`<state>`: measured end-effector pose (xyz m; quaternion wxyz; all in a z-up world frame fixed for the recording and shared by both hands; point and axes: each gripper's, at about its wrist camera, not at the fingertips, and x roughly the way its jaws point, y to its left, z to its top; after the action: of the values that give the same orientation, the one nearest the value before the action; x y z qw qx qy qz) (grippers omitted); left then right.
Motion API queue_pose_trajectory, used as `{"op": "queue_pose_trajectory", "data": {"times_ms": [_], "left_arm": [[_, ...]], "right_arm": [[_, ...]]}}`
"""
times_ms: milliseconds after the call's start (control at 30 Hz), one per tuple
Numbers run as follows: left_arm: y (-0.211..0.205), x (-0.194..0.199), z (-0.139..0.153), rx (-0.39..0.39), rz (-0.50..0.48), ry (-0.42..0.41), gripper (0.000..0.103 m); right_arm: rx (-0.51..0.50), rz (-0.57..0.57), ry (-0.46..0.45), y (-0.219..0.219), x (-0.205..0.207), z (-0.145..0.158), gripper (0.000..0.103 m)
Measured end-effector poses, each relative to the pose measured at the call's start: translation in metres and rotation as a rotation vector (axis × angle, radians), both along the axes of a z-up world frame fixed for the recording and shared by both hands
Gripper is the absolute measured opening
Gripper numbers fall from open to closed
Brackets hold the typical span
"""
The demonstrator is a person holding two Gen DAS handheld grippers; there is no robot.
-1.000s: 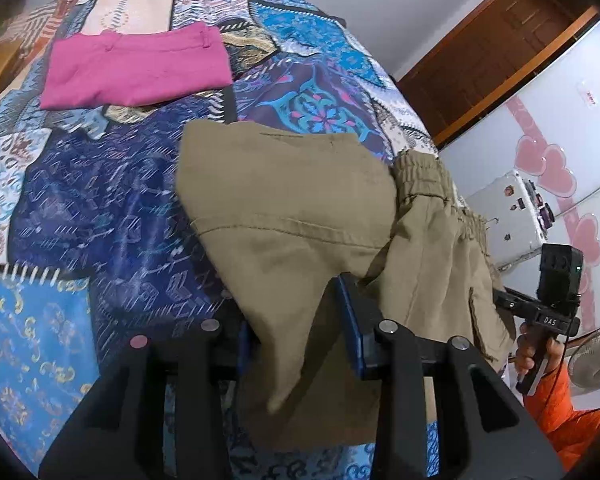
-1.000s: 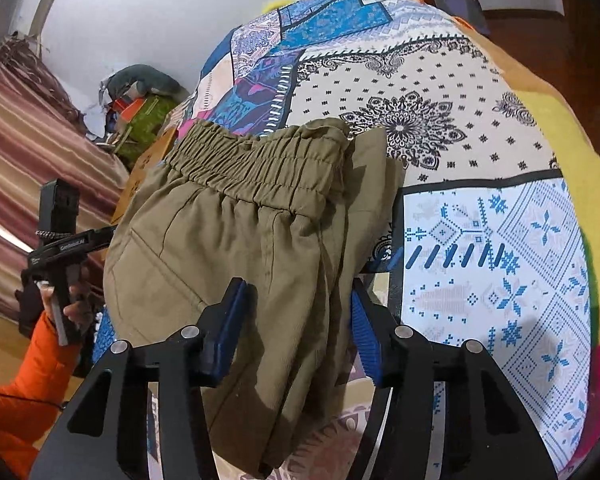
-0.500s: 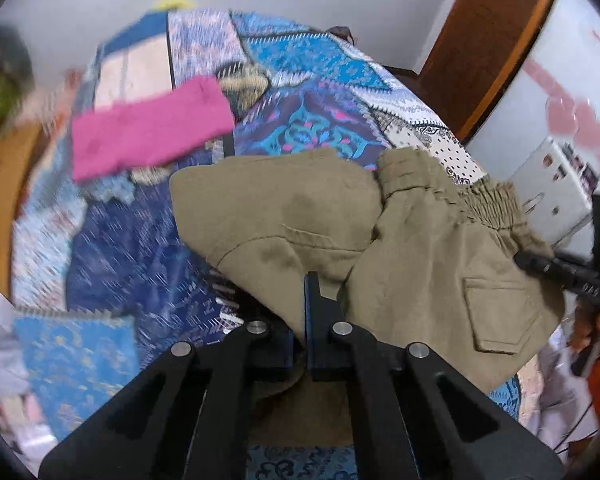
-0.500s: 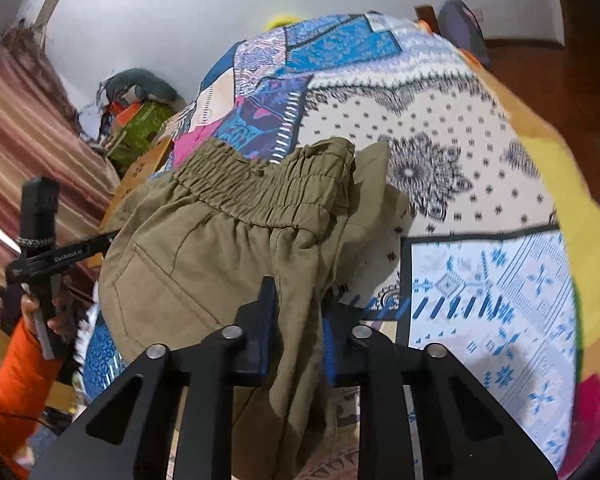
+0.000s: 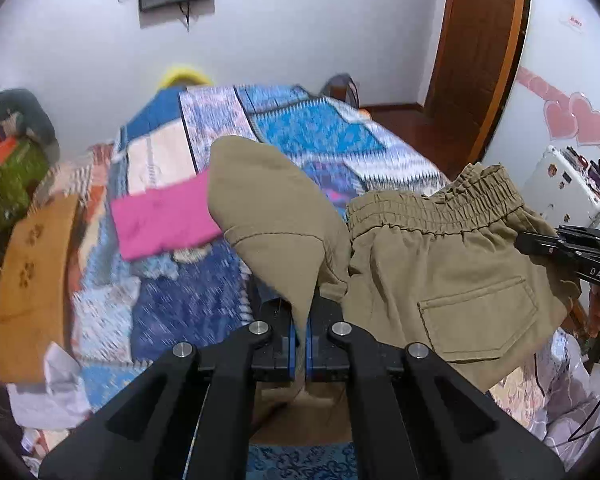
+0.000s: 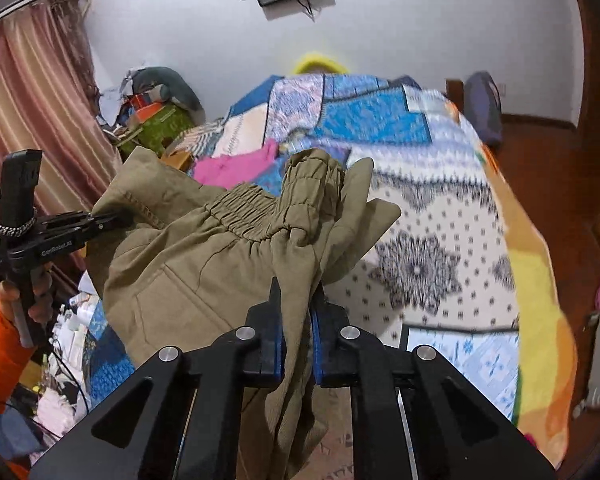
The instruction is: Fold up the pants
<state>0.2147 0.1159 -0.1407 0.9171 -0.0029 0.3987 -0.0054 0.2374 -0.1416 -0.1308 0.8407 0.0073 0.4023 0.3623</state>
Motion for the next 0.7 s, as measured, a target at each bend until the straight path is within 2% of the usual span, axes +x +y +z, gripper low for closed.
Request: {"op": "queue_pose_trajectory", "data": {"times_ms": [167,400,700], "left_arm": [[0.015,0.01,0.028,0.028,0.023,-0.055,0.002],[0.056,0.047,0.057,0.084,0.088,-0.11,0.002],[0.129,0.105,0.055,0.121,0.193,-0.13,0.002]], "right_arm": [[0.0,0.027,-0.074,0.019,0.014,0.026,0.009],[-0.006,0.064,-0.173,0.068,0.057,0.055,0.009],[-0.004,0.11,-0.237,0.147,0.115,0.057,0.009]]}}
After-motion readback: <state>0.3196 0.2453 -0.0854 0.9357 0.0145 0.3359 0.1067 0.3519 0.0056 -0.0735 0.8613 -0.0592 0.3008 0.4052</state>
